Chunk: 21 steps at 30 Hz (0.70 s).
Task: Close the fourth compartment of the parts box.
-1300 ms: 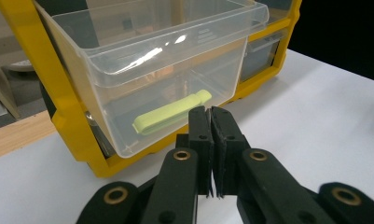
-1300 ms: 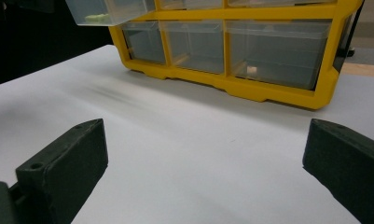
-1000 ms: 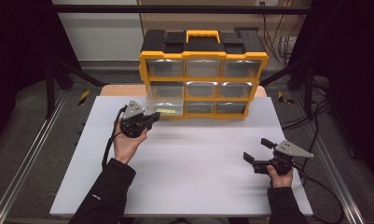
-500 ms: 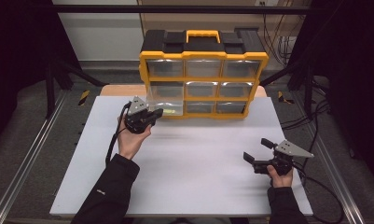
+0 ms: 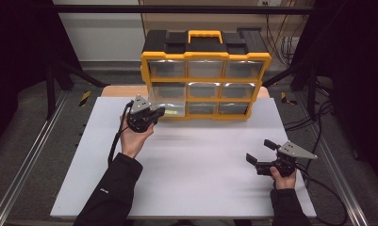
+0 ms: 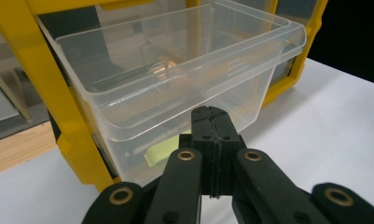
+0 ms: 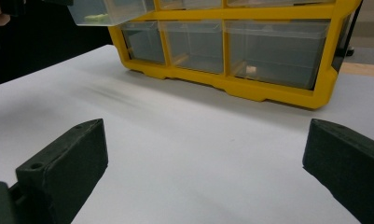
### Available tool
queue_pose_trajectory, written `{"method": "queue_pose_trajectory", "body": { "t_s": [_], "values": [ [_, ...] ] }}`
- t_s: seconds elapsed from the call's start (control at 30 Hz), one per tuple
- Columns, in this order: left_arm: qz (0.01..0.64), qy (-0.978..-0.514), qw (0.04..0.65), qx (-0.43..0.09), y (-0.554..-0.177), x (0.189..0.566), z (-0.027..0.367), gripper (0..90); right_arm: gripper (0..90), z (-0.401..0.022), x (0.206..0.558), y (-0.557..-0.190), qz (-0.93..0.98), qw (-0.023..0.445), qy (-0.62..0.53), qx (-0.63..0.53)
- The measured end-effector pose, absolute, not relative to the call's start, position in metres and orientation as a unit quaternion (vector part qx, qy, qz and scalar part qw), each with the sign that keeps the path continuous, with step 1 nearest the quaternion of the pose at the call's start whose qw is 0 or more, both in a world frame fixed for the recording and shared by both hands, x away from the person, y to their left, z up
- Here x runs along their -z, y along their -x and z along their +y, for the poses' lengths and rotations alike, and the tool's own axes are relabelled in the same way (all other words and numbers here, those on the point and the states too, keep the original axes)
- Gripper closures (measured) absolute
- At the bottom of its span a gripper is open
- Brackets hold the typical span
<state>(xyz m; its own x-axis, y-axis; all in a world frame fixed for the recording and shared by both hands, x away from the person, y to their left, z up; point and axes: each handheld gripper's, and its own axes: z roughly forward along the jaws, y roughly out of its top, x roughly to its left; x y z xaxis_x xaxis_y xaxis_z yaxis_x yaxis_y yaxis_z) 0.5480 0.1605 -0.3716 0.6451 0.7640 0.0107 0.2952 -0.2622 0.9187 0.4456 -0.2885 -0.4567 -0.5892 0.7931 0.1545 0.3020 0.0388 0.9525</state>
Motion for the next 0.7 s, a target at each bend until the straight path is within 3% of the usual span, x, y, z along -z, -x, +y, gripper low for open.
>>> {"method": "queue_pose_trajectory", "body": {
  "t_s": [0.7],
  "values": [
    [0.353,-0.757,0.493,-0.245,-0.559,0.373,0.156,89.8,0.5,-0.288,0.458,-0.446,0.690,0.216,-0.396,-0.567]
  ]
}}
